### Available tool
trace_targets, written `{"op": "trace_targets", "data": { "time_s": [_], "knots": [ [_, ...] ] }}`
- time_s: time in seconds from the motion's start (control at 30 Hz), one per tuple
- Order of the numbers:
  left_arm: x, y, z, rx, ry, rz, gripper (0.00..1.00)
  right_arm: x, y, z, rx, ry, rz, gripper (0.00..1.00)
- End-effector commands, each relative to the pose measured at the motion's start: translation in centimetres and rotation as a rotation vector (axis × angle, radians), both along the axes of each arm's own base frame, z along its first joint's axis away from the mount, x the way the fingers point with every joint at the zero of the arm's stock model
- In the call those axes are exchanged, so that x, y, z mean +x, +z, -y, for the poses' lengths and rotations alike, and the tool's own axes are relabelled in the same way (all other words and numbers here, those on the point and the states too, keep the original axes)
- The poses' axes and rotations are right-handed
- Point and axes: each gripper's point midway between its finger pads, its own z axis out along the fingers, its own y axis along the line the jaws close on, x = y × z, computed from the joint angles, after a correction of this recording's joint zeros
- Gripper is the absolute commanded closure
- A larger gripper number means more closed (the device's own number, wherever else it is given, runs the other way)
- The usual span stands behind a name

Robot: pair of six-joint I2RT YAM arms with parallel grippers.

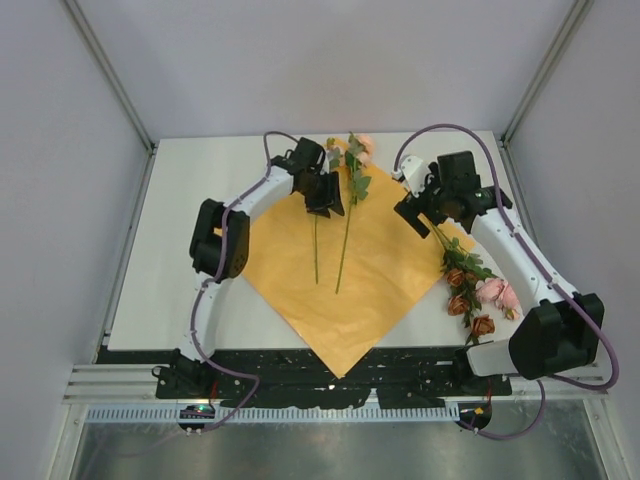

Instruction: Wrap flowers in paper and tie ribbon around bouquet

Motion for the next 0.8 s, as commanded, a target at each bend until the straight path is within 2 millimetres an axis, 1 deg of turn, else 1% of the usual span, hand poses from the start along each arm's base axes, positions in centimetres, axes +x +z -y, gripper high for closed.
{"op": "trace_targets", "data": {
  "time_s": [0.0,0.03,0.07,0.1,0.13,0.17,0.2,0.23,0.27,0.3,0.33,0.37,0.4,0.43,0.47,0.53,0.57,0.6,0.63,0.67,0.7,0.73,0.77],
  "knots": [
    [-1.3,10.6,-2.3,-0.041,-0.029,0.174,0.48,-0.1,0.2,1.4,0.065,-0.077,-0.087,0.04],
    [-1.9,12.0,-2.5,-0.066,-0.044,0.201,0.44,-0.3,-0.3,2.3,0.069,-0.100,-0.116,0.04],
    [-2.7,13.4,-2.6,-0.093,-0.062,0.232,0.39,-0.7,-1.5,2.9,0.059,-0.114,-0.175,0.02],
    [-3.4,14.6,-2.9,-0.114,-0.077,0.261,0.35,-1.4,-2.4,4.2,0.052,-0.144,-0.230,0.00],
    [-4.4,15.8,-3.0,-0.138,-0.097,0.294,0.33,-1.6,-3.6,5.5,0.047,-0.175,-0.278,0.03],
    [-5.2,16.6,-3.2,-0.152,-0.114,0.322,0.30,-2.3,-4.4,6.4,0.035,-0.188,-0.324,0.06],
    [-6.0,17.6,-3.5,-0.165,-0.131,0.352,0.27,-2.7,-5.7,8.4,0.034,-0.239,-0.378,0.13],
    [-6.9,18.8,-3.9,-0.179,-0.146,0.390,0.25,-3.7,-6.4,9.0,0.037,-0.246,-0.435,0.16],
    [-7.6,19.4,-4.2,-0.181,-0.160,0.414,0.23,-4.1,-7.4,10.3,0.054,-0.282,-0.484,0.18],
    [-8.1,19.7,-4.6,-0.177,-0.169,0.433,0.23,-4.7,-8.5,10.6,0.072,-0.292,-0.542,0.19],
    [-8.6,19.9,-4.9,-0.174,-0.180,0.447,0.23,-5.0,-8.9,11.5,0.087,-0.318,-0.559,0.19],
    [-8.9,19.9,-5.2,-0.167,-0.186,0.457,0.23,-5.3,-9.9,11.7,0.105,-0.323,-0.592,0.19],
    [-9.2,20.2,-5.3,-0.166,-0.189,0.469,0.23,-5.4,-10.3,11.8,0.121,-0.328,-0.603,0.19],
    [-9.4,20.3,-5.6,-0.164,-0.191,0.474,0.23,-5.6,-11.2,11.7,0.126,-0.329,-0.625,0.19],
    [-9.6,20.2,-5.8,-0.158,-0.193,0.472,0.23,-5.6,-11.7,11.7,0.128,-0.329,-0.631,0.18],
    [-9.8,20.2,-6.2,-0.152,-0.192,0.474,0.23,-5.6,-13.3,11.7,0.128,-0.333,-0.651,0.14],
    [-9.9,20.1,-6.4,-0.148,-0.189,0.472,0.23,-5.8,-14.5,11.8,0.125,-0.336,-0.672,0.13],
    [-9.8,20.1,-6.7,-0.145,-0.182,0.467,0.23,-5.8,-15.0,12.0,0.113,-0.342,-0.673,0.13],
    [-9.9,20.1,-7.0,-0.146,-0.176,0.462,0.23,-6.3,-16.1,12.0,0.107,-0.344,-0.706,0.15],
    [-9.8,20.0,-7.2,-0.147,-0.171,0.453,0.23,-6.5,-16.5,12.2,0.093,-0.340,-0.712,0.17],
    [-9.8,20.0,-7.4,-0.147,-0.161,0.448,0.24,-6.9,-17.1,12.3,0.085,-0.338,-0.725,0.22],
    [-9.8,20.1,-7.6,-0.152,-0.158,0.442,0.24,-7.0,-17.2,12.7,0.061,-0.334,-0.724,0.25],
    [-9.8,20.3,-7.8,-0.155,-0.154,0.442,0.24,-7.3,-17.1,12.9,0.054,-0.335,-0.723,0.34]
  ]
}}
